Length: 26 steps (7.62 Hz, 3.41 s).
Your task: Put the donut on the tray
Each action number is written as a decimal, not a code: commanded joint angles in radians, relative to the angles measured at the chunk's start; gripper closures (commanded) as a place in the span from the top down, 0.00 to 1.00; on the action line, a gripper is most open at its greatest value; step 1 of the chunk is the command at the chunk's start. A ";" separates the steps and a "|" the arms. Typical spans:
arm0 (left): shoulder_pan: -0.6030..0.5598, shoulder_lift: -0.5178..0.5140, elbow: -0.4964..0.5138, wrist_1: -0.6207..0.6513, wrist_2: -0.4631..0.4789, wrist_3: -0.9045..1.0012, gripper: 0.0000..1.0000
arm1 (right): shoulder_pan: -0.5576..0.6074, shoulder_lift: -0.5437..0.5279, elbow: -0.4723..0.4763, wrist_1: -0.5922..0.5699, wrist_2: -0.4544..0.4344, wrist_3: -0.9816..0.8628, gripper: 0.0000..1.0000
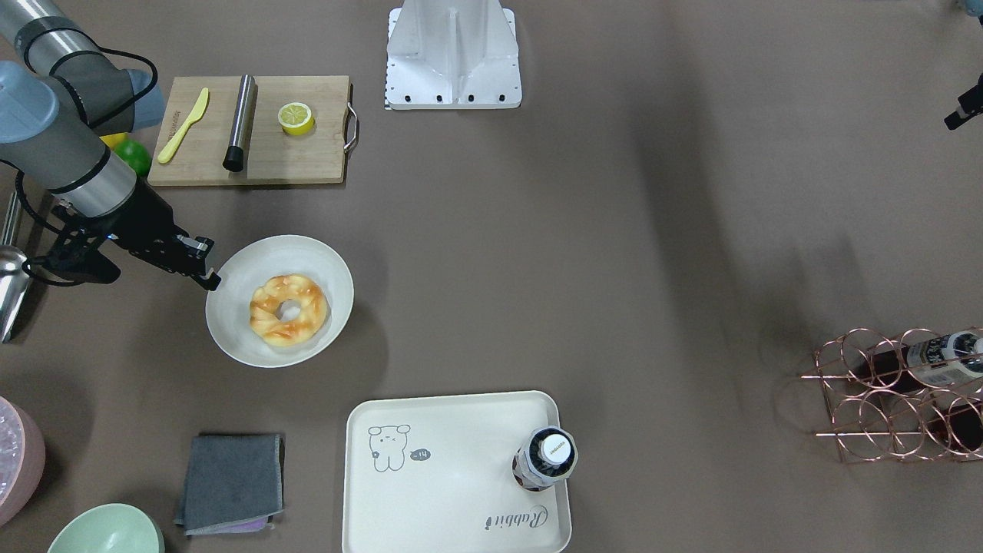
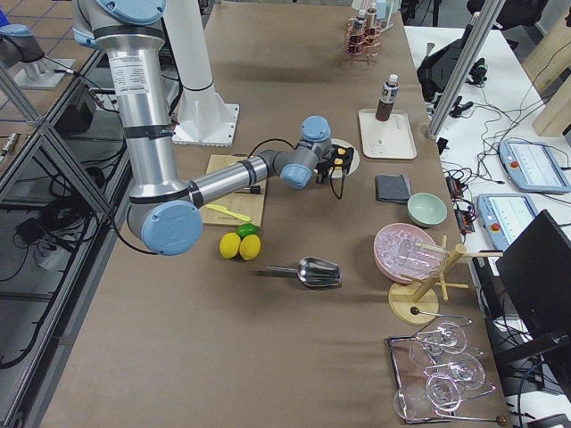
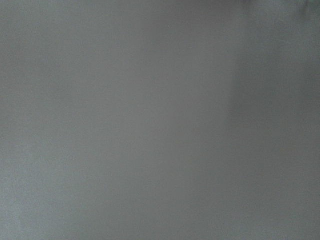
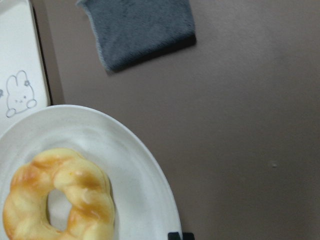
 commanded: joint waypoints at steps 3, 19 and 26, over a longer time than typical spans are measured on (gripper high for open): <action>0.002 -0.001 0.000 0.000 0.000 0.000 0.99 | -0.010 0.516 -0.363 -0.276 -0.078 0.096 0.00; 0.002 0.001 0.003 -0.003 0.000 -0.031 0.99 | 0.076 0.461 -0.260 -0.397 -0.036 -0.147 1.00; 0.002 -0.008 -0.002 -0.001 0.000 -0.031 0.99 | 0.512 -0.196 0.070 -0.575 0.121 -1.209 1.00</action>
